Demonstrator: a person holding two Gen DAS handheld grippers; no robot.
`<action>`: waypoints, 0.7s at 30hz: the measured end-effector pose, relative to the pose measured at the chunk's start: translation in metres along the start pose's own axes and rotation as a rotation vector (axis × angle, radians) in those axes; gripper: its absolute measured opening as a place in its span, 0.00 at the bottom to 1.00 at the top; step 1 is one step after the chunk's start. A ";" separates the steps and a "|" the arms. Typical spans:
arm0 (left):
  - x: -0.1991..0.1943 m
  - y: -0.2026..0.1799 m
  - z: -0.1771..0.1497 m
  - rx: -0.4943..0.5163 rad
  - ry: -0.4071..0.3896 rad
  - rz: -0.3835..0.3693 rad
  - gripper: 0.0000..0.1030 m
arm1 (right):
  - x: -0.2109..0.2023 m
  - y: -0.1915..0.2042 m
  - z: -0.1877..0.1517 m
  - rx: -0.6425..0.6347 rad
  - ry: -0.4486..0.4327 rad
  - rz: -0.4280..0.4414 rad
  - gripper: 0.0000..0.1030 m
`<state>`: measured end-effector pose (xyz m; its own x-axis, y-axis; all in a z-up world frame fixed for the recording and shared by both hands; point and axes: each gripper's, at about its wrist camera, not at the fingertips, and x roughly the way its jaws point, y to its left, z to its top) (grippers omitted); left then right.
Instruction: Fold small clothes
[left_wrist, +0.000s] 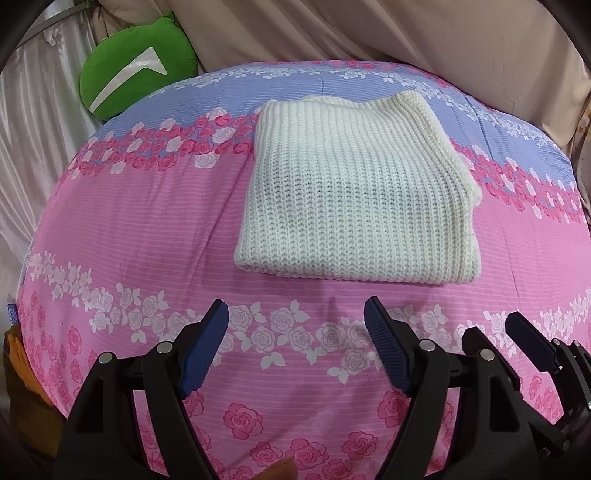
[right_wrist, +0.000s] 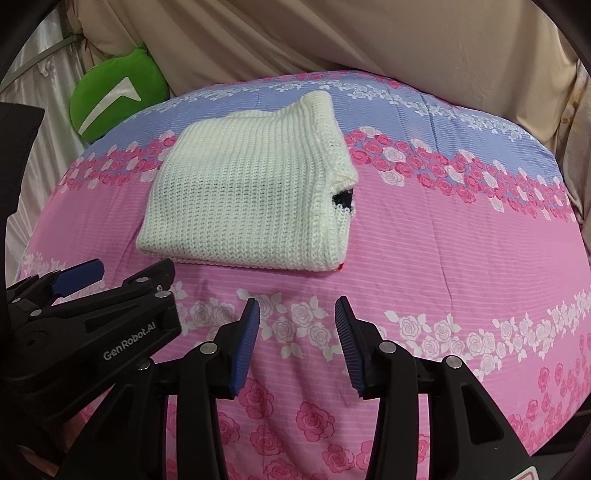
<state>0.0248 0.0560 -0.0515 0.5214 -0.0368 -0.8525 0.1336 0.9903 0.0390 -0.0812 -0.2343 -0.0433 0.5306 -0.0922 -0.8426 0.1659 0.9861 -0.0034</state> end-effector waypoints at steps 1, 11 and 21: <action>0.001 0.001 0.000 -0.003 0.001 0.001 0.71 | 0.000 -0.002 0.000 0.007 -0.001 -0.003 0.41; 0.005 0.002 0.000 0.002 0.014 0.004 0.71 | -0.001 -0.005 0.004 0.023 -0.023 0.002 0.42; 0.010 0.004 -0.001 0.002 0.031 0.005 0.71 | 0.002 -0.002 0.002 0.027 -0.010 -0.002 0.43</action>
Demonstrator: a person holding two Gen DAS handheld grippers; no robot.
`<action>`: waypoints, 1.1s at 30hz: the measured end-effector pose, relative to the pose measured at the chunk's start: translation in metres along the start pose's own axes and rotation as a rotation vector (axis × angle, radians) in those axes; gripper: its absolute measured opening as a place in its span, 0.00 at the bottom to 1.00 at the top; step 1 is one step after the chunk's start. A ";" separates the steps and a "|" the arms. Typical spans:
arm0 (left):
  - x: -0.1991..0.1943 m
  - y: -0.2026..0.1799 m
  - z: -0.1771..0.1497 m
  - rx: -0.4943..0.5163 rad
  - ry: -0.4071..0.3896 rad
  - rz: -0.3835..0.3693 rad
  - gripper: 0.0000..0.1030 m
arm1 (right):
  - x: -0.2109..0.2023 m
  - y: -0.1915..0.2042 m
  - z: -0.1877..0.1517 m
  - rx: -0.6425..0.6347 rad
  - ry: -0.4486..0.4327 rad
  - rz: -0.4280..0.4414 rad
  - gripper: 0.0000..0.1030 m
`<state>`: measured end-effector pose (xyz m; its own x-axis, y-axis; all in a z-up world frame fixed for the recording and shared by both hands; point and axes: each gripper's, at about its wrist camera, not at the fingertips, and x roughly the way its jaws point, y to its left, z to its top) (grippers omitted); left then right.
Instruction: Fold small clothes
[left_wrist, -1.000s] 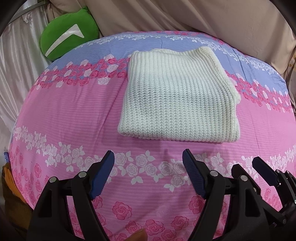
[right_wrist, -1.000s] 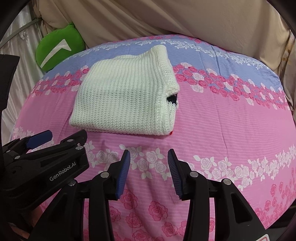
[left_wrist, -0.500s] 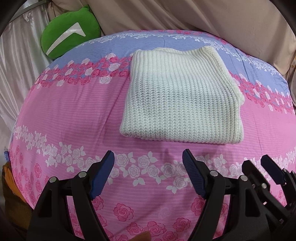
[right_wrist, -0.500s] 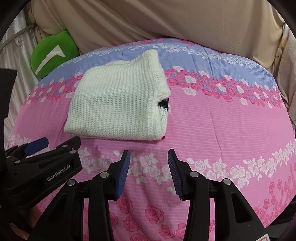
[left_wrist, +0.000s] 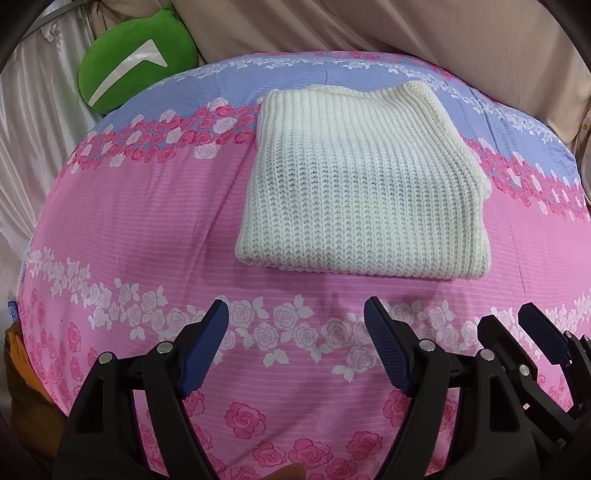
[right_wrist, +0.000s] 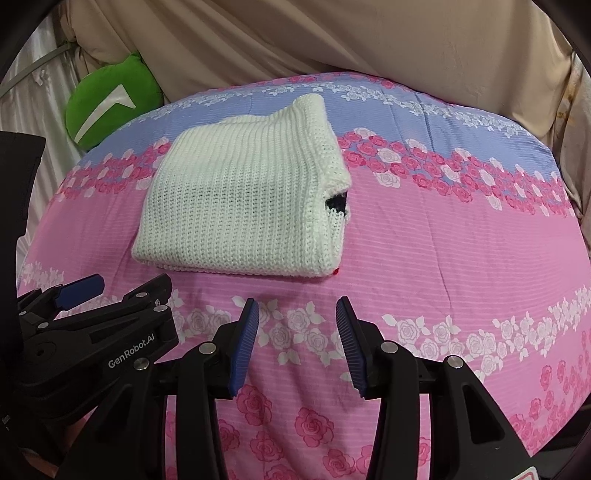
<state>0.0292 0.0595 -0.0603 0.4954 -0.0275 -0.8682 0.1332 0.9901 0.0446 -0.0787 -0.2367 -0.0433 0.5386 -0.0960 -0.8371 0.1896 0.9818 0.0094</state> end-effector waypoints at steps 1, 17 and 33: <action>0.001 0.000 0.000 0.001 0.001 0.000 0.71 | 0.000 -0.001 0.000 0.000 0.001 0.001 0.43; 0.008 -0.007 -0.001 0.023 0.020 0.006 0.71 | 0.006 -0.005 -0.003 0.024 0.026 -0.011 0.43; 0.011 -0.013 0.000 0.025 0.035 0.021 0.71 | 0.009 -0.008 -0.002 0.030 0.033 -0.015 0.43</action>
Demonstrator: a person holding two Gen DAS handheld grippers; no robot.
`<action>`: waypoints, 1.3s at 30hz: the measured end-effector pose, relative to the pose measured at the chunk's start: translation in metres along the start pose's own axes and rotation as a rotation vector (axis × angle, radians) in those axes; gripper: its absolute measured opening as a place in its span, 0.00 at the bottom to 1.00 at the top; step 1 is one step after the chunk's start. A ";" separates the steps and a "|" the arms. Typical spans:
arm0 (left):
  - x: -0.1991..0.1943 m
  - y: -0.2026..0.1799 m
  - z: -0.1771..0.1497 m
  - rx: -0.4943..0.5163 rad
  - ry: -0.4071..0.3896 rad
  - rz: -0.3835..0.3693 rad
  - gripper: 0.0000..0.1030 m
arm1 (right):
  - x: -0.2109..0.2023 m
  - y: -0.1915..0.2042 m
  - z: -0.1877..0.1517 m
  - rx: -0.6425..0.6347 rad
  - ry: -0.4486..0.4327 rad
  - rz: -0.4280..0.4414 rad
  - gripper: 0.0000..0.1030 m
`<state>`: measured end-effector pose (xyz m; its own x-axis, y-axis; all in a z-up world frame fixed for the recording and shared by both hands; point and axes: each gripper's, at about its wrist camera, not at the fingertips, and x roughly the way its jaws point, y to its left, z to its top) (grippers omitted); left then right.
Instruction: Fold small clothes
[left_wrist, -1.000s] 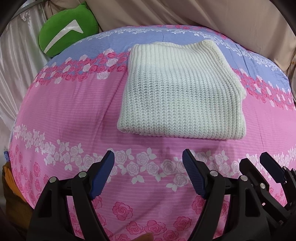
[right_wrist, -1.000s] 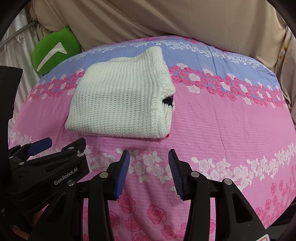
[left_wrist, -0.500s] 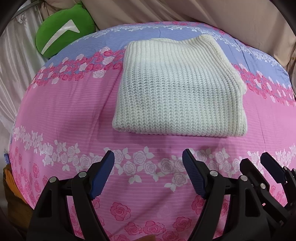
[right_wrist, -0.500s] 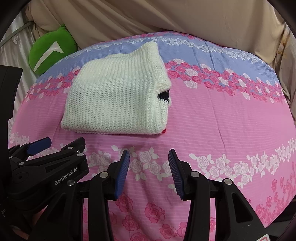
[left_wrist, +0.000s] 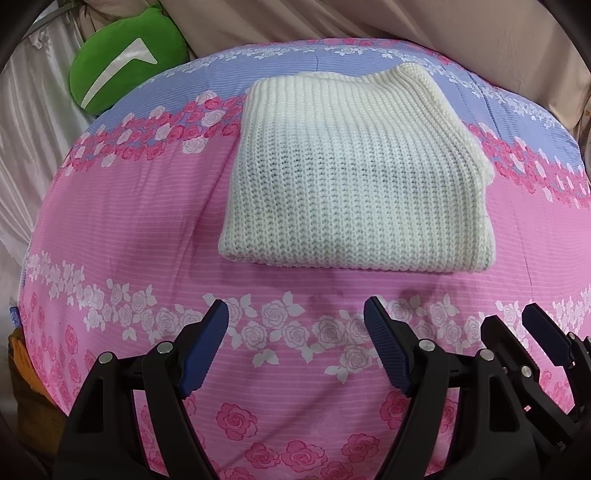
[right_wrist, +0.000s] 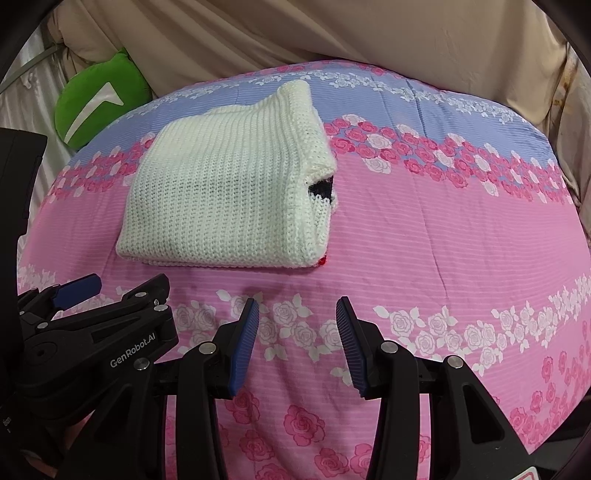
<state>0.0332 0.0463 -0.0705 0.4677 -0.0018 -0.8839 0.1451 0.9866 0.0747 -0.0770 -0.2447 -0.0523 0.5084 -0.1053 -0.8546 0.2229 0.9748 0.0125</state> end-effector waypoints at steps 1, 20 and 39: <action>0.000 0.000 0.000 -0.001 0.000 0.002 0.71 | 0.000 0.000 0.000 0.000 0.001 0.000 0.43; 0.001 0.001 0.001 -0.002 0.003 0.004 0.71 | 0.002 0.000 0.000 0.003 0.001 -0.005 0.43; 0.001 0.000 0.003 0.001 0.002 0.007 0.71 | 0.001 -0.001 0.001 0.003 -0.002 -0.008 0.43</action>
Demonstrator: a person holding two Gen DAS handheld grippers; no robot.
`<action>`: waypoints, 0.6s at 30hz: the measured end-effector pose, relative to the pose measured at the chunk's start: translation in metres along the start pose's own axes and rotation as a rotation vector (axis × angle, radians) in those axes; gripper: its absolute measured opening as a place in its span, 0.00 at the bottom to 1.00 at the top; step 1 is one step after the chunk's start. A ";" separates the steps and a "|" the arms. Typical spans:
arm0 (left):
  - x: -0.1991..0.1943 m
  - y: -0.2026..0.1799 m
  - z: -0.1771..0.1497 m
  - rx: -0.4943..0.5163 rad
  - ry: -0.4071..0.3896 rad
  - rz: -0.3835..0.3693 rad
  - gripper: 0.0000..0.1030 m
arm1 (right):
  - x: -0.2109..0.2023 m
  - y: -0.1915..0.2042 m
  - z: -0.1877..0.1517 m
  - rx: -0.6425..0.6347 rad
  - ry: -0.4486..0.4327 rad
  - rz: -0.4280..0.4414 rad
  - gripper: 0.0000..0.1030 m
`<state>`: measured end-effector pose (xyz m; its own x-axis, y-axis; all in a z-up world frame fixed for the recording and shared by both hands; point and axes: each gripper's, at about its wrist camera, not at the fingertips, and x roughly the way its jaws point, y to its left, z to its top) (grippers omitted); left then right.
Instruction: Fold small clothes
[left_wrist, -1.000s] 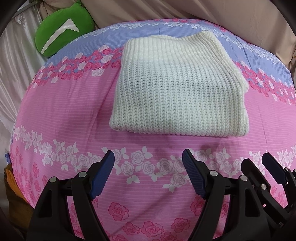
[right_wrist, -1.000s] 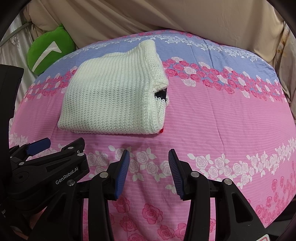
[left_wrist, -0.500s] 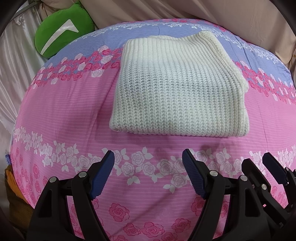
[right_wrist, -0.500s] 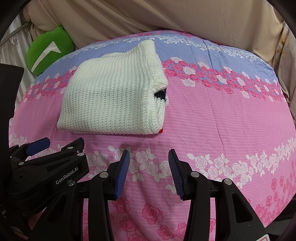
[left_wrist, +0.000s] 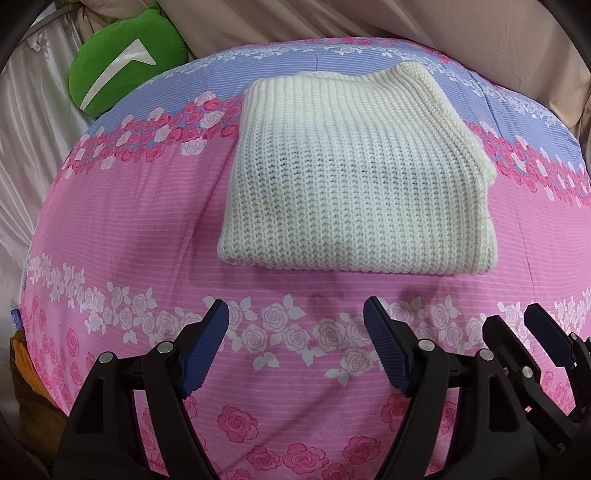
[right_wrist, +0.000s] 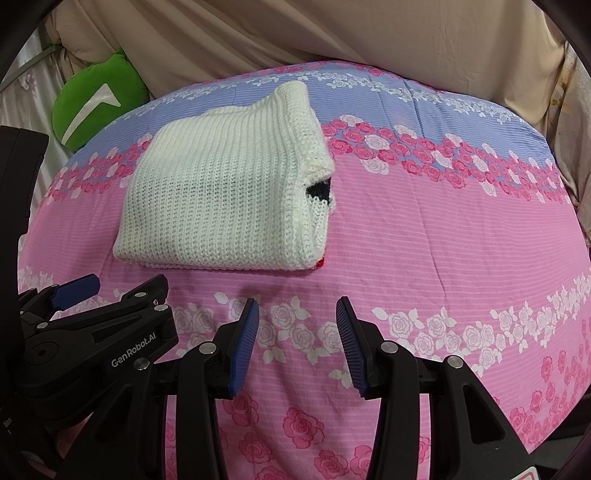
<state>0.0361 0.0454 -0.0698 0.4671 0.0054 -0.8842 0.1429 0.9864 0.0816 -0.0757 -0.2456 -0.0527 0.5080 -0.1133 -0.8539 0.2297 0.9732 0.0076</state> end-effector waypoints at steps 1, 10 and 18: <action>0.000 0.000 0.000 0.001 -0.003 0.002 0.71 | 0.000 0.000 0.000 0.001 0.000 0.001 0.43; -0.001 -0.001 0.000 0.005 -0.004 0.003 0.71 | 0.000 -0.001 0.000 0.000 -0.001 0.000 0.43; 0.000 -0.001 0.001 0.005 0.000 0.001 0.67 | 0.000 -0.001 0.001 0.001 -0.001 0.003 0.43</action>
<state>0.0369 0.0444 -0.0692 0.4676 0.0064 -0.8839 0.1467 0.9855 0.0848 -0.0749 -0.2468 -0.0519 0.5092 -0.1104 -0.8536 0.2293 0.9733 0.0109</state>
